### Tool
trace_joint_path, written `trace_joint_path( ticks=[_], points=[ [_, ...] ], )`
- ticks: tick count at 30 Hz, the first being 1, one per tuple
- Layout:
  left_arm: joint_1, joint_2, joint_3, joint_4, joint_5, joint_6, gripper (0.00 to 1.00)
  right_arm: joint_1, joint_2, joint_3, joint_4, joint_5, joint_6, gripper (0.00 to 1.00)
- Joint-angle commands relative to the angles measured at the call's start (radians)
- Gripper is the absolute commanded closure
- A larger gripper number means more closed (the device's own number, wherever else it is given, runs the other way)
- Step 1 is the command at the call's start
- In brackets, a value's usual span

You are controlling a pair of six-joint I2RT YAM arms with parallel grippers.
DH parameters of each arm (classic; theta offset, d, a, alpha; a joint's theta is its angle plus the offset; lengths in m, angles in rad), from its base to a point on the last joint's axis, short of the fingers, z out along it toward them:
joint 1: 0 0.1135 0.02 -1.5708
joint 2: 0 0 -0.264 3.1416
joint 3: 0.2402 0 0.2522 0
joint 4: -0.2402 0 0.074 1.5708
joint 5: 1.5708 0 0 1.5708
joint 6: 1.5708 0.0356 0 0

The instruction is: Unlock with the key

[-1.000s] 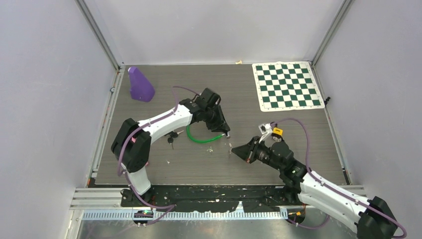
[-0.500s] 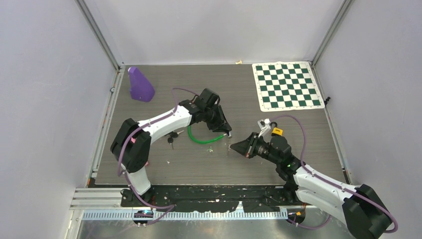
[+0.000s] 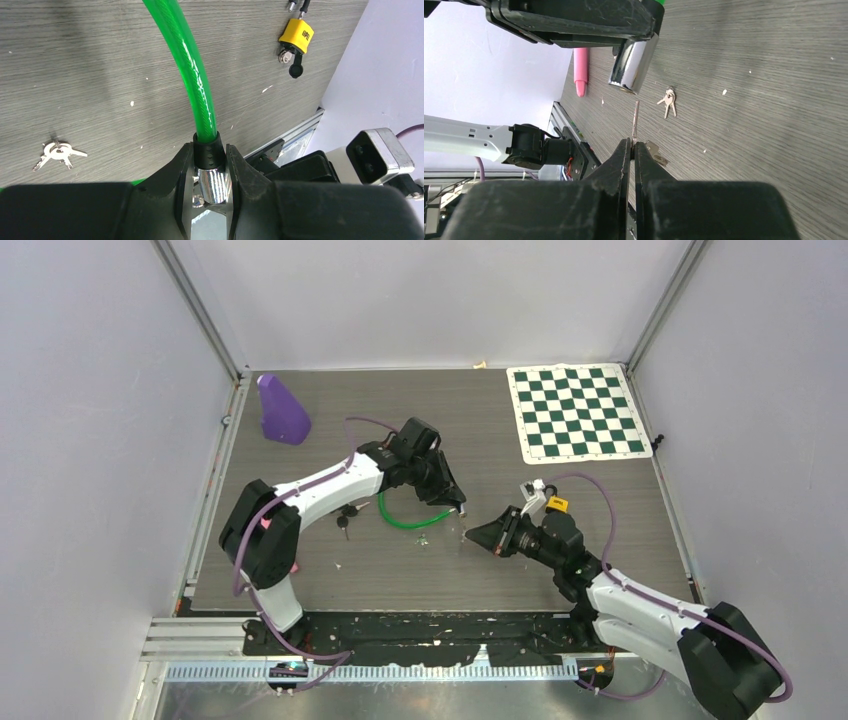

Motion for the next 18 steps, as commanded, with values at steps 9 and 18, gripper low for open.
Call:
trace_joint_path(
  ticks=[9,18],
  points=[
    [-0.002,-0.052,0.005,0.059,0.032,-0.012,1.00,-0.018,-0.036,-0.029,0.087,0.034,0.030,0.95],
    [-0.002,-0.054,0.002,0.063,0.035,-0.012,1.00,-0.020,-0.045,-0.035,0.128,0.016,0.035,0.94]
  ],
)
